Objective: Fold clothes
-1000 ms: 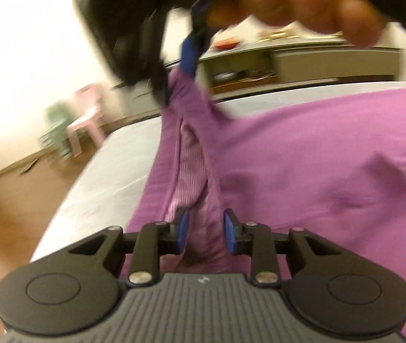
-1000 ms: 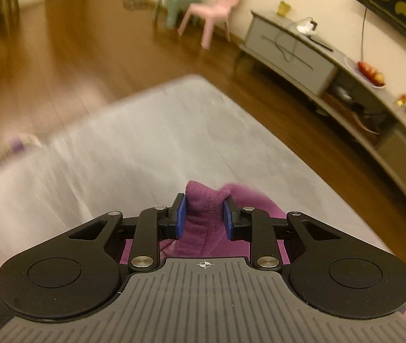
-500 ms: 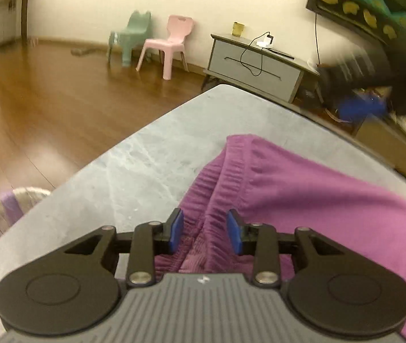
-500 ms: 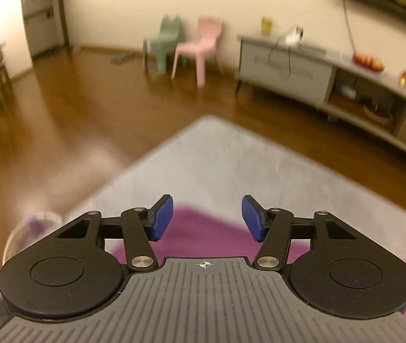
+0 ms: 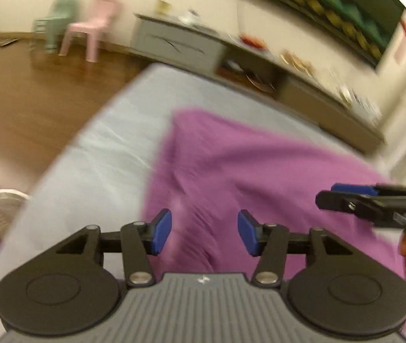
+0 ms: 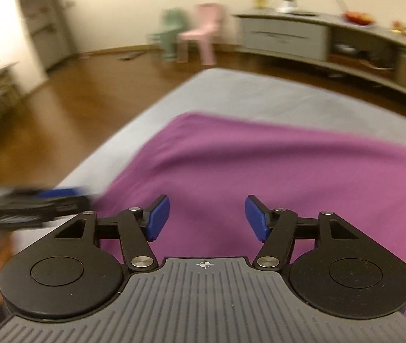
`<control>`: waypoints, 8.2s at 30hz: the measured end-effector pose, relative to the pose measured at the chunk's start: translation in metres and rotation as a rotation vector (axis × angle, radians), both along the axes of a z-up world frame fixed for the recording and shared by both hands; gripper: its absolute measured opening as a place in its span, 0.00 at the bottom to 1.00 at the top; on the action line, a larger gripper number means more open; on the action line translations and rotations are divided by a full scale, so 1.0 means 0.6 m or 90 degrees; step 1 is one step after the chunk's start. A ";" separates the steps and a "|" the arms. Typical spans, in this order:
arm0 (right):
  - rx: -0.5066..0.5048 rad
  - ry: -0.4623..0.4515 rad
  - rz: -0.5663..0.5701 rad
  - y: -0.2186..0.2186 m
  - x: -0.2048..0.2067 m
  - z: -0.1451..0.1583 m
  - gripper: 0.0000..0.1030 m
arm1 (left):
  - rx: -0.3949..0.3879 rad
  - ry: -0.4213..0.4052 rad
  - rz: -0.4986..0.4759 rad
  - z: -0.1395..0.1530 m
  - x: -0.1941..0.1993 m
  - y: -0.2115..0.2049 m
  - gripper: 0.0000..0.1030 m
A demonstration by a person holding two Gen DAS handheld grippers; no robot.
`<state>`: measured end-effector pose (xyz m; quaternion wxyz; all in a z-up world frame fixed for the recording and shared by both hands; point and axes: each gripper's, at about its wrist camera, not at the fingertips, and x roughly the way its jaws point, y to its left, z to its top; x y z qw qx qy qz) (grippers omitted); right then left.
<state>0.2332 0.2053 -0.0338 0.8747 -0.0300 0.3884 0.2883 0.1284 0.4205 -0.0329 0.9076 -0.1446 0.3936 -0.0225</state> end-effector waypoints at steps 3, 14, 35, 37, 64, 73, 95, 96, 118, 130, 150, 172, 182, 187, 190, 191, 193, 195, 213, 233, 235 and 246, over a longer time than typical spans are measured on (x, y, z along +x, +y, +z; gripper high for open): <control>-0.009 0.007 0.022 -0.036 -0.072 -0.020 0.57 | -0.014 -0.001 0.034 -0.001 -0.007 0.011 0.36; -0.060 0.028 -0.276 -0.451 -0.221 -0.017 0.63 | -0.063 -0.005 0.158 -0.003 -0.031 0.053 0.21; -0.020 0.016 -0.509 -0.778 -0.321 -0.075 0.62 | 0.246 0.055 0.286 0.041 -0.040 -0.032 0.28; -0.007 -0.021 -0.547 -0.803 -0.339 -0.057 0.61 | 0.270 0.025 0.284 0.065 -0.051 -0.058 0.35; -0.139 -0.033 -0.519 -0.944 -0.296 -0.075 0.48 | 0.140 0.041 0.147 0.035 -0.059 -0.066 0.41; -0.105 0.005 -0.465 -0.918 -0.288 -0.080 0.59 | 0.167 0.093 0.181 0.022 -0.063 -0.052 0.37; -0.103 0.007 -0.587 -1.012 0.226 -0.023 0.66 | 0.010 0.030 0.073 0.051 0.140 -0.253 0.49; -0.099 0.014 -0.587 -1.020 0.243 -0.035 0.66 | 0.007 0.033 0.076 0.047 0.144 -0.251 0.49; -0.409 -0.181 -0.132 -0.880 -0.122 -0.087 0.00 | -0.069 0.063 -0.021 0.016 0.169 -0.345 0.50; -0.019 0.057 -0.454 -0.940 -0.163 -0.048 0.44 | -0.090 0.056 -0.039 0.023 0.171 -0.359 0.52; 0.478 0.032 -0.635 -0.972 -0.208 -0.071 0.00 | -0.329 0.071 -0.071 0.003 0.219 -0.480 0.65; 0.544 0.025 -0.603 -1.047 -0.252 -0.062 0.00 | -0.291 -0.013 -0.005 -0.010 0.253 -0.598 0.02; 0.270 0.049 -0.492 -1.060 -0.308 -0.065 0.00 | -0.103 -0.004 -0.061 -0.044 -0.042 -0.614 0.03; 0.224 0.103 -0.503 -1.059 -0.311 -0.113 0.00 | -0.080 -0.028 -0.041 -0.020 -0.052 -0.628 0.02; 0.209 0.060 -0.488 -1.060 -0.303 -0.077 0.00 | -0.068 -0.112 -0.068 0.046 -0.100 -0.633 0.02; 0.214 0.026 -0.469 -1.058 -0.313 -0.053 0.00 | -0.063 -0.134 -0.084 0.063 -0.122 -0.638 0.02; 0.208 -0.007 -0.449 -1.060 -0.332 -0.023 0.00 | -0.037 -0.099 -0.099 0.036 -0.146 -0.652 0.02; 0.156 0.038 -0.469 -1.072 -0.328 -0.050 0.00 | -0.027 -0.021 -0.101 -0.024 -0.152 -0.664 0.02; 0.069 0.068 -0.476 -1.076 -0.338 -0.079 0.00 | 0.028 -0.033 -0.156 -0.069 -0.199 -0.680 0.06; -0.070 -0.024 -0.473 -1.020 -0.272 -0.052 0.05 | -0.045 -0.043 -0.107 -0.071 -0.179 -0.598 0.38; -0.088 -0.044 -0.462 -1.011 -0.274 -0.051 0.00 | -0.023 -0.046 -0.120 -0.069 -0.181 -0.603 0.38; -0.125 -0.085 -0.459 -0.995 -0.254 -0.055 0.00 | 0.033 -0.056 -0.140 -0.067 -0.196 -0.617 0.40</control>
